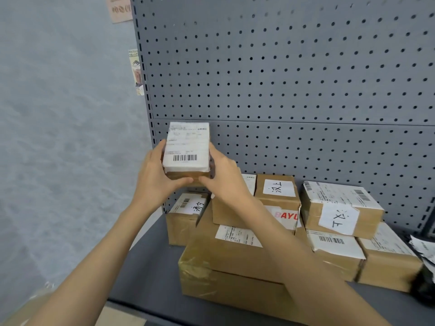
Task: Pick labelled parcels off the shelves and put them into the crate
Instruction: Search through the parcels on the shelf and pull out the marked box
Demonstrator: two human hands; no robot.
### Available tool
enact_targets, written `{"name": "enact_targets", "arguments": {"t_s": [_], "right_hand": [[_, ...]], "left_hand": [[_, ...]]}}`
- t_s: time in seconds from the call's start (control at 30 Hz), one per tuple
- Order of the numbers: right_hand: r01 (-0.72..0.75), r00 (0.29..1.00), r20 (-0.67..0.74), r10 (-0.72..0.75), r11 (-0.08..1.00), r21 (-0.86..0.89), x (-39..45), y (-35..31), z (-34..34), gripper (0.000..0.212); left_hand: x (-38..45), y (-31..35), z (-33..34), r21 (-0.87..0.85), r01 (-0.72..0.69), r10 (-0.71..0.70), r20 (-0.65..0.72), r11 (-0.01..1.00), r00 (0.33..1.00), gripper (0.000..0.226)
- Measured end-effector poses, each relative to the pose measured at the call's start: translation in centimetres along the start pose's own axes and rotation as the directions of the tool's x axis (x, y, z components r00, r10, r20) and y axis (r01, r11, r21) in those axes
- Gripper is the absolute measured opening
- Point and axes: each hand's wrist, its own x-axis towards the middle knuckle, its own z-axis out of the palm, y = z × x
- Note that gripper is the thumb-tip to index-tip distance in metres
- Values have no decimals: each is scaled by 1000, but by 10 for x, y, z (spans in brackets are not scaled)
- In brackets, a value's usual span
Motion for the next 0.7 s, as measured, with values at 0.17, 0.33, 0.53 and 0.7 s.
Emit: {"name": "enact_targets", "arguments": {"t_s": [0.17, 0.33, 0.53, 0.7], "right_hand": [[29, 985, -173, 5, 980, 195, -8, -8, -7, 70], [71, 960, -282, -5, 972, 226, -28, -3, -14, 73], [-82, 959, -218, 184, 910, 407, -44, 9, -27, 73], [-202, 941, -69, 332, 712, 672, -43, 18, -53, 76]], "left_hand": [[-6, 28, -6, 2, -54, 54, -121, 999, 991, 98], [-23, 42, 7, -76, -122, 104, -198, 990, 975, 87], [-40, 50, 20, -113, -155, 138, -148, 981, 979, 80], [-45, 76, 20, -54, -252, 243, -125, 966, 962, 68]]}}
